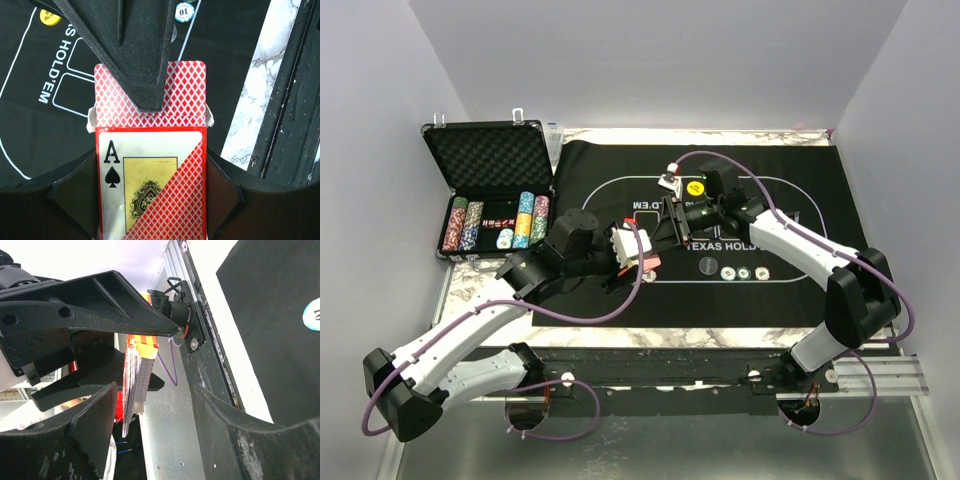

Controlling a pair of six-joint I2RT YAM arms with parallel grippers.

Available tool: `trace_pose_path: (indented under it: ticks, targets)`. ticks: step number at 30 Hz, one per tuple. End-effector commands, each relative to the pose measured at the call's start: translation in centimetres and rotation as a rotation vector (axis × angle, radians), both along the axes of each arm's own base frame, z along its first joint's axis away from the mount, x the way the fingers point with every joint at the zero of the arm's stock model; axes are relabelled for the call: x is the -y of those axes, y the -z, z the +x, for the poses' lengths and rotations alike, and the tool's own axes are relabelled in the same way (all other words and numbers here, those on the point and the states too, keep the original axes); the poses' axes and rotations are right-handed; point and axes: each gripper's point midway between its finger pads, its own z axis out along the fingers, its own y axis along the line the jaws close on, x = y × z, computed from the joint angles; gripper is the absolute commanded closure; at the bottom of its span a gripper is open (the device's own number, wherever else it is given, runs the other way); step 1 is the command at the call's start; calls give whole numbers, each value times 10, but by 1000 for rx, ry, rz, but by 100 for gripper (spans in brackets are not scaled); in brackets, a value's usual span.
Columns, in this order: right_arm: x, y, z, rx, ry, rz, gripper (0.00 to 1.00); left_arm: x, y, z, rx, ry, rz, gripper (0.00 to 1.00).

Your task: Distribute texas hold em gaming equipment

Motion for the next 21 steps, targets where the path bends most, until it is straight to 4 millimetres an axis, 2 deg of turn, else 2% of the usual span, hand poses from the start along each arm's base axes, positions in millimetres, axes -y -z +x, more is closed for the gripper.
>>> trace_pose_path:
  ticks: [1, 3, 8, 10, 18, 21]
  targets:
    - [3, 15, -2, -6, -7, -31, 36, 8, -23, 4, 32, 8, -76, 100]
    - [4, 20, -1, 1, 0, -55, 39, 8, -25, 5, 34, 6, -80, 100]
    - [9, 18, 0, -6, 2, -51, 59, 3, -23, 8, 24, -14, -85, 100]
    - [12, 18, 2, -19, 13, -51, 63, 1, -22, 8, 20, -18, -86, 100]
    - [17, 10, 11, -9, 32, -34, 65, -2, -19, 9, 17, -28, -85, 100]
    - [16, 2, 10, 8, 17, -11, 57, -3, -18, 9, 17, -28, -82, 100]
